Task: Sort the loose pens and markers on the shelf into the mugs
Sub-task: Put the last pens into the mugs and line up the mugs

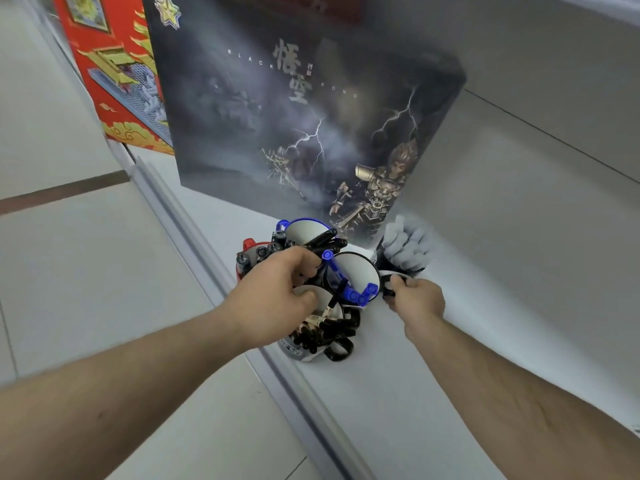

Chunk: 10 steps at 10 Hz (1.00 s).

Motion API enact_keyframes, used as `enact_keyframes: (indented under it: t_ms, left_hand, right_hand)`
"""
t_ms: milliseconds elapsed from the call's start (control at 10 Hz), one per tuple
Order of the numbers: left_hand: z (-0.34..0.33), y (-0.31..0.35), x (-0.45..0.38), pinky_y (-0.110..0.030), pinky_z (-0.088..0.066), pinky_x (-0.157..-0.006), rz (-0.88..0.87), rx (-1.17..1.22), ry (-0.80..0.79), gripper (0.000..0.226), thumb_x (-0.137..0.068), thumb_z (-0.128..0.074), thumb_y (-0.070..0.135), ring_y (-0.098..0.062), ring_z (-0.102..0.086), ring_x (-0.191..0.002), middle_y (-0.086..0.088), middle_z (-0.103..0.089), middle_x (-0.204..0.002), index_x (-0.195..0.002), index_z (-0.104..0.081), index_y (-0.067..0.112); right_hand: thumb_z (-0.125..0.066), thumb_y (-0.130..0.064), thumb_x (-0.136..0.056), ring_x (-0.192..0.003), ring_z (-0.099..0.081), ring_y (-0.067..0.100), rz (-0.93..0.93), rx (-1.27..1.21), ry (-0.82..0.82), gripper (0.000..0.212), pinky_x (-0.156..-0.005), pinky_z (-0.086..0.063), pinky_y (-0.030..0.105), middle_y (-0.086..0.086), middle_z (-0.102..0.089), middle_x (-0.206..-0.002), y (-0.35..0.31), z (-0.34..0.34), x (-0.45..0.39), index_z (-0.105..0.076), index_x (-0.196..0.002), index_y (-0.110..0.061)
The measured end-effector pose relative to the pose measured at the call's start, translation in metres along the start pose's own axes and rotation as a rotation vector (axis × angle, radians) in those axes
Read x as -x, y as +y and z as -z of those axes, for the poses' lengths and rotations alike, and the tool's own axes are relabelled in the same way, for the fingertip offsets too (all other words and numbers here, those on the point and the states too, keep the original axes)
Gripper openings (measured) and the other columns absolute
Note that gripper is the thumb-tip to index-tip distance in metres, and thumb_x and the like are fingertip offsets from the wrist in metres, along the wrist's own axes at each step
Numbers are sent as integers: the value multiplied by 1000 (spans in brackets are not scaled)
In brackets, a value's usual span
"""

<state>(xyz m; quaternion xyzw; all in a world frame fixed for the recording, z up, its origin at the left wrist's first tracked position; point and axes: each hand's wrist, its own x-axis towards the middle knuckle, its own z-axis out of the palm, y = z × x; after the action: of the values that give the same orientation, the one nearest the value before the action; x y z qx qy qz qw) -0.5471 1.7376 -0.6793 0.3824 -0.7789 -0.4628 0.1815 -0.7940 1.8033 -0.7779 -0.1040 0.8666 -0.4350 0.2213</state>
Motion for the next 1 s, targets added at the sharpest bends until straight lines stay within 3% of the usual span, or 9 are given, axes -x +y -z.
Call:
enact_keyframes:
  t_ms: [100, 200, 300, 400, 500, 600, 700, 800, 1000]
  left_hand:
    - [0, -1, 0, -16, -48, -82, -28, -16, 10, 28, -87, -60, 9, -2, -57, -98, 16, -57, -103, -110, -57, 25]
    - [-1, -9, 5, -13, -45, -77, -38, 0, -1, 27, -86, -60, 9, -3, -57, -96, 16, -57, -104, -103, -55, 30]
    - [-5, -19, 13, -7, -40, -73, -46, 2, -4, 29, -83, -60, 8, 0, -56, -93, 13, -58, -106, -98, -54, 31]
    - [-6, -27, 18, -3, -35, -75, -61, -61, 14, 31, -82, -62, 8, 3, -51, -95, 17, -53, -102, -102, -55, 31]
    - [-10, -33, 20, 0, -33, -77, -54, -101, 16, 33, -83, -62, 10, 2, -48, -98, 19, -51, -108, -108, -55, 32]
    - [-16, -37, 22, 2, -30, -79, -53, -151, 2, 36, -84, -62, 12, -1, -45, -102, 17, -48, -112, -117, -57, 26]
    - [-18, -41, 25, 1, -31, -81, -51, -149, 8, 34, -82, -64, 14, 0, -45, -102, 19, -45, -110, -111, -57, 31]
    - [-16, -47, 33, -6, -36, -79, 34, -53, 27, 35, -79, -68, 18, 4, -48, -103, 21, -44, -112, -102, -51, 38]
    - [-23, -66, 44, -37, -47, -99, 207, -64, -36, 52, -76, -69, 24, -15, -44, -120, 12, -35, -126, -116, -45, 46]
  right_hand:
    - [-67, -20, -86, -65, -71, 26, -111, -161, 24, 18, -63, -61, 34, 6, -72, -72, -20, -9, -2, -68, -72, -8]
    - [-59, -5, -91, -48, -57, 16, -180, -256, -49, 10, -35, -41, 15, 3, -56, -68, -34, -15, -8, -58, -81, -8]
    - [-54, -1, -94, -46, -52, 2, -164, -250, -131, 9, -39, -42, 10, -1, -51, -74, -42, -21, -18, -55, -97, -9]
    - [-47, -2, -97, -68, -60, 14, -212, -310, -195, 16, -70, -56, 23, 7, -58, -89, -44, -22, -35, -57, -109, -2]
    - [-42, -6, -101, -108, -63, 29, -199, -232, -284, 29, -98, -50, 37, 17, -60, -125, -48, -21, -35, -51, -128, -2]
    - [-45, -10, -99, -134, -46, 31, -210, -177, -272, 38, -116, -32, 46, 19, -48, -145, -50, -15, -32, -48, -136, -3]
    - [-51, -10, -95, -125, -55, 36, -156, -106, -205, 36, -105, -46, 44, 18, -61, -127, -44, -2, -22, -53, -129, 1]
    - [-51, -2, -91, -86, -68, 29, -83, -48, -150, 20, -76, -48, 36, 9, -59, -95, -31, 17, 10, -64, -106, -4]
    - [-58, -6, -82, -70, -59, 22, -67, 14, -225, 16, -68, -47, 34, 4, -63, -80, -8, 26, 74, -66, -95, -12]
